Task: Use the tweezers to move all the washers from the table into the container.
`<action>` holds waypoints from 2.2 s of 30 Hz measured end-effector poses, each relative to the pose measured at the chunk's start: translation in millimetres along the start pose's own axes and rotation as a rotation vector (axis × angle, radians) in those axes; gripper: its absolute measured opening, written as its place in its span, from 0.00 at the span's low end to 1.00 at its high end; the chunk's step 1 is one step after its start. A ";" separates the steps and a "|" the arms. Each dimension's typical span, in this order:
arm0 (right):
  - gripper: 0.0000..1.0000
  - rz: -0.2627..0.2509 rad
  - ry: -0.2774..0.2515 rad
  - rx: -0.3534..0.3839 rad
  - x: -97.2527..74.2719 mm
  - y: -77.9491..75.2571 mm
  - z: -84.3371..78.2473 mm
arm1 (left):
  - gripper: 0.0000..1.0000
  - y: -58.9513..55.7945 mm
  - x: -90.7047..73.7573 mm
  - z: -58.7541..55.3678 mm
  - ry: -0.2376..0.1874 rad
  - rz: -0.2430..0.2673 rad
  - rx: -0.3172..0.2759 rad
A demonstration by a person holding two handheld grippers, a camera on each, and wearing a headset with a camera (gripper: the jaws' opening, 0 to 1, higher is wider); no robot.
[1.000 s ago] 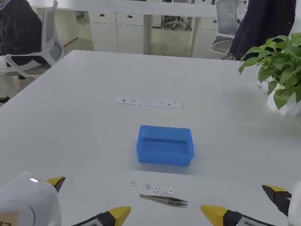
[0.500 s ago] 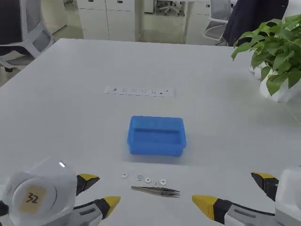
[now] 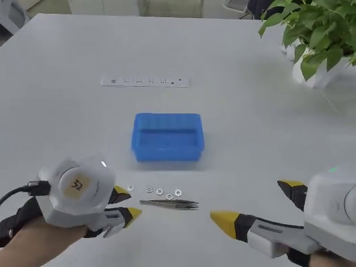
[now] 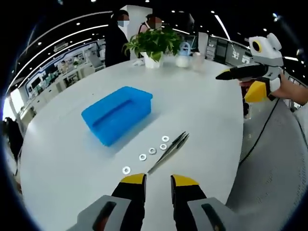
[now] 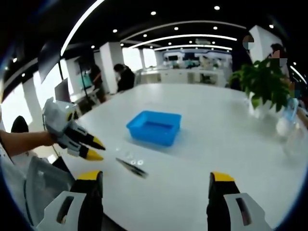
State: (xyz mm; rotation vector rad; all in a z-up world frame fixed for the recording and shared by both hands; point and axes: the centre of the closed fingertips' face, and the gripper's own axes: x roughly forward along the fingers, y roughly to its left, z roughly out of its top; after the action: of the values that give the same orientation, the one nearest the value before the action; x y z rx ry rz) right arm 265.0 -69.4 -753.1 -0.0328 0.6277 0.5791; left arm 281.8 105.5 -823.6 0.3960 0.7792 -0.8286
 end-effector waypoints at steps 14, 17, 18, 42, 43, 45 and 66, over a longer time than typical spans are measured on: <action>0.90 0.011 0.057 0.021 9.4 1.3 -15.9 | 0.10 7.9 35.5 -12.4 0.089 -0.041 0.138; 0.90 0.020 0.065 0.016 13.2 3.9 -17.4 | 0.06 10.0 38.6 -11.5 0.088 -0.045 0.162; 0.90 0.021 0.066 0.016 13.7 4.3 -17.6 | 0.04 9.8 39.4 -11.6 0.089 -0.051 0.167; 0.65 0.324 0.110 -0.163 38.3 72.9 -7.0 | 0.00 -31.9 -16.4 36.3 -0.005 -0.123 0.312; 0.59 0.338 0.113 -0.179 40.3 75.5 -6.7 | 0.00 -34.3 -19.8 39.1 -0.010 -0.123 0.316; 0.53 0.355 0.129 -0.224 46.2 80.2 -7.9 | 0.00 -39.1 -26.1 48.2 -0.033 -0.116 0.333; 0.05 0.498 0.144 -0.634 87.8 131.2 -8.2 | 0.00 -61.4 -45.5 73.4 -0.057 -0.158 0.385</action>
State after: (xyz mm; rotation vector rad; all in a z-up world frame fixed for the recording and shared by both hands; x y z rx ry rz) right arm 249.9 83.5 -790.6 -0.5282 0.5705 1.2514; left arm 248.2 46.6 -742.2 0.6551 0.6012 -1.1390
